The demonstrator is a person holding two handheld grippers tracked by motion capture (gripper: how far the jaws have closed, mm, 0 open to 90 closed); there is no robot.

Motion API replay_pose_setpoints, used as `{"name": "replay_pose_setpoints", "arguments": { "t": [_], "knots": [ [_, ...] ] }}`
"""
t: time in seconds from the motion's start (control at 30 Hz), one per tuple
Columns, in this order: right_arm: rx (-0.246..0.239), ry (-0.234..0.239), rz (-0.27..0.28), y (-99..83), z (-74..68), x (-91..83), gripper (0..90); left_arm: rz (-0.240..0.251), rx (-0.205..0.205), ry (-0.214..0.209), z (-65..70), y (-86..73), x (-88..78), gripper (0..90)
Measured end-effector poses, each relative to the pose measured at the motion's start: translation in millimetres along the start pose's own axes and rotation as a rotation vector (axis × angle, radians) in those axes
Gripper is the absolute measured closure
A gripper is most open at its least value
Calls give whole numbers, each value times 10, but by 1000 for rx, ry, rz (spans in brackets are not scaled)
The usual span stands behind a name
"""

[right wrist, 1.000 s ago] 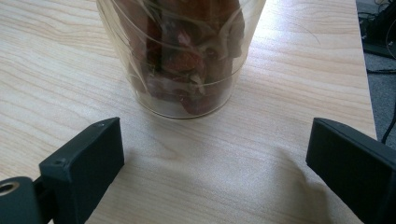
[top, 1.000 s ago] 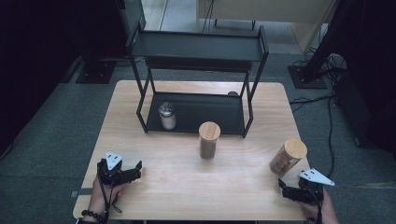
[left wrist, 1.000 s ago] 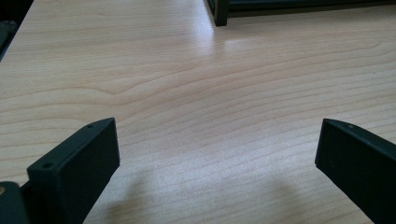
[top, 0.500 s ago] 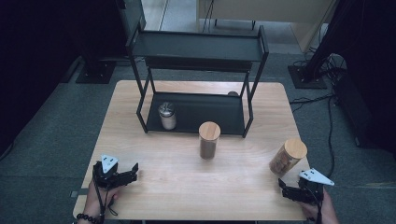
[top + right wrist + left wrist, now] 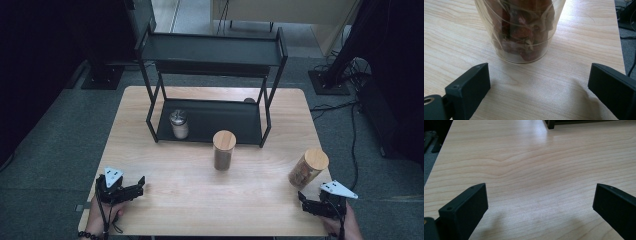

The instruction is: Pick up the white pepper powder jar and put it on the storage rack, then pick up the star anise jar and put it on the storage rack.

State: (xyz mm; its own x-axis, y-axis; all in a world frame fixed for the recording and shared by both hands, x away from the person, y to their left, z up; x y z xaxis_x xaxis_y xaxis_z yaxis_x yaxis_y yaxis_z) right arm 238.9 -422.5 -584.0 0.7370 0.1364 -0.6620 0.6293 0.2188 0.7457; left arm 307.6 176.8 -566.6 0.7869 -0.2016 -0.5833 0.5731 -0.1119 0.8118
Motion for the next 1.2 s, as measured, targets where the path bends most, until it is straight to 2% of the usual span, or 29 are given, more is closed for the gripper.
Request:
{"name": "replay_pose_setpoints", "arguments": {
  "t": [0.27,0.77,0.9,1.0,1.2],
  "knots": [
    [-1,0,-1,-1,2,1,41,-1,-5,0,-46,-15,-24,2],
    [-5,0,14,6,-6,-15,38,-5,-13,-6,-50,-20,-23,2],
    [-19,-15,21,14,-12,-17,37,-13,9,-3,-30,-26,-20,2],
    [-5,-24,26,18,-2,-24,37,-6,4,-5,-27,-25,-26,2],
    [-23,-48,13,36,-10,-20,37,-2,-3,-6,-32,-23,-29,2]
  ]
}}
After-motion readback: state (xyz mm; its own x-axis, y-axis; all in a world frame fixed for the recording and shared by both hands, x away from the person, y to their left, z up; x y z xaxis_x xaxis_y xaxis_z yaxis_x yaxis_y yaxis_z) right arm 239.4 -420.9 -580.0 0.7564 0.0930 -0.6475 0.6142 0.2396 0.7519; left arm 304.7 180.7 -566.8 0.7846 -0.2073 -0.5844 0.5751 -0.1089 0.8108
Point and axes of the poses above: each handheld gripper's, and its own axes: x roughly forward along the jaws, y roughly out of its top, z roughly to its right, the point moved 8 cm from there along x, roughly forward along the jaws, and after that the axes turned 3 degrees about -x, right-handed, at the moved point
